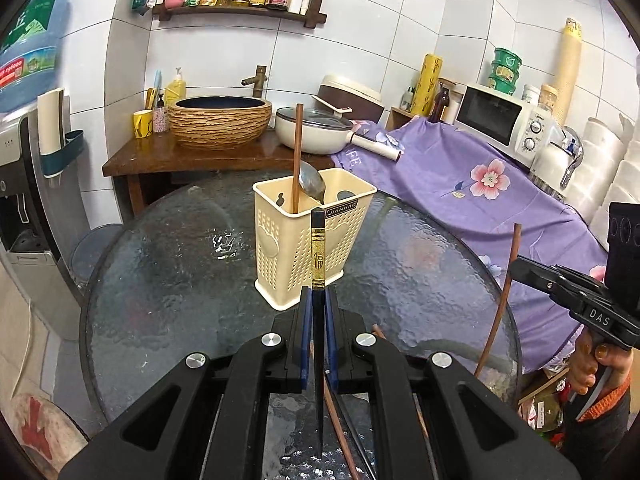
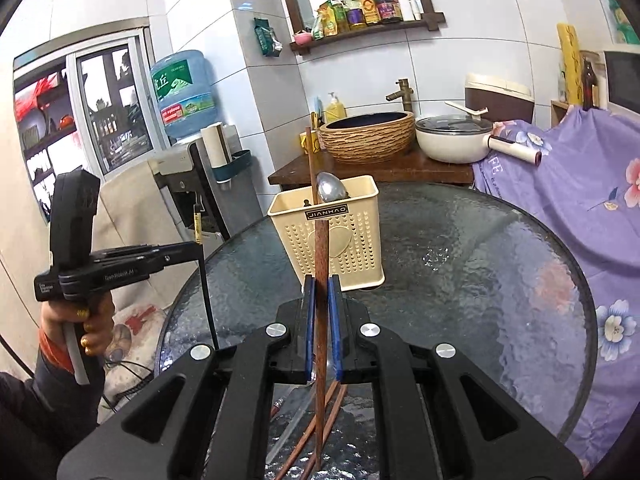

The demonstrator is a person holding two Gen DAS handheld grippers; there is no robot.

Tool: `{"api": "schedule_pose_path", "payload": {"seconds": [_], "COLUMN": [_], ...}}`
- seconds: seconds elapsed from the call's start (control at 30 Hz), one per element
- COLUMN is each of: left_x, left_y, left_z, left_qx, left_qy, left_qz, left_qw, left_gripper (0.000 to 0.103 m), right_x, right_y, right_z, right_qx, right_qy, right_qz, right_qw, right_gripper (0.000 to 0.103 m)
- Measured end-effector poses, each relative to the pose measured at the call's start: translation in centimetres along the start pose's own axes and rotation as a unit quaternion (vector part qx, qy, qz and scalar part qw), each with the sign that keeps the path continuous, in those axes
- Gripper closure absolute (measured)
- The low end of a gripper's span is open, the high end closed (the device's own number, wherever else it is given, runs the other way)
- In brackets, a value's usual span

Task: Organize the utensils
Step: 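Carry both chopsticks to the basket while the right tool inserts its wooden chopstick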

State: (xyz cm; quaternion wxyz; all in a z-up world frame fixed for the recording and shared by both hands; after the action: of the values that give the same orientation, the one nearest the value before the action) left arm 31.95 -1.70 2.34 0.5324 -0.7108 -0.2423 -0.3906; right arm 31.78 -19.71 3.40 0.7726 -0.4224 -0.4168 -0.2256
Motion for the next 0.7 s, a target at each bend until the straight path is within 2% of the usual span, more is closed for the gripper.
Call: {"api": "schedule_pose_path", "payload": {"seconds": [0.27, 0.7], "left_x": [0.0, 3.1], "left_y": [-0.3, -1.9], "left_z": [0.1, -0.9], "left_qx": [0.002, 0.007], "left_qy": [0.005, 0.024], "left_qz": [-0.002, -0.033], "left_qw": [1.0, 0.9991], "left_gripper": [0.096, 0.096], "right_x": [0.3, 4.5], "right_y": [0.0, -0.9], "right_z": [1.0, 2.5], "right_qx": [0.002, 0.008], "right_qy": [-0.016, -0.032], "right_qz": [0.003, -0.028], "right_qw": [1.0, 0.999], "right_gripper": [0.096, 0.096]}}
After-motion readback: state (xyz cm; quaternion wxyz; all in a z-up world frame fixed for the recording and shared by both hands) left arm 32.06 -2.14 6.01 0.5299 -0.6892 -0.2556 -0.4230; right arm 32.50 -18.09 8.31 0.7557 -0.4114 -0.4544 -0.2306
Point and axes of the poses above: each gripper's, at about its wrist camera, not at the fingertips, and y roughly the way its jaws point, z to its left, x to its top, the point moved 9 cm from there along y, roughly the way its jaws point, and after that the axes turned 4 degrees about y, right-handed, at the moved point
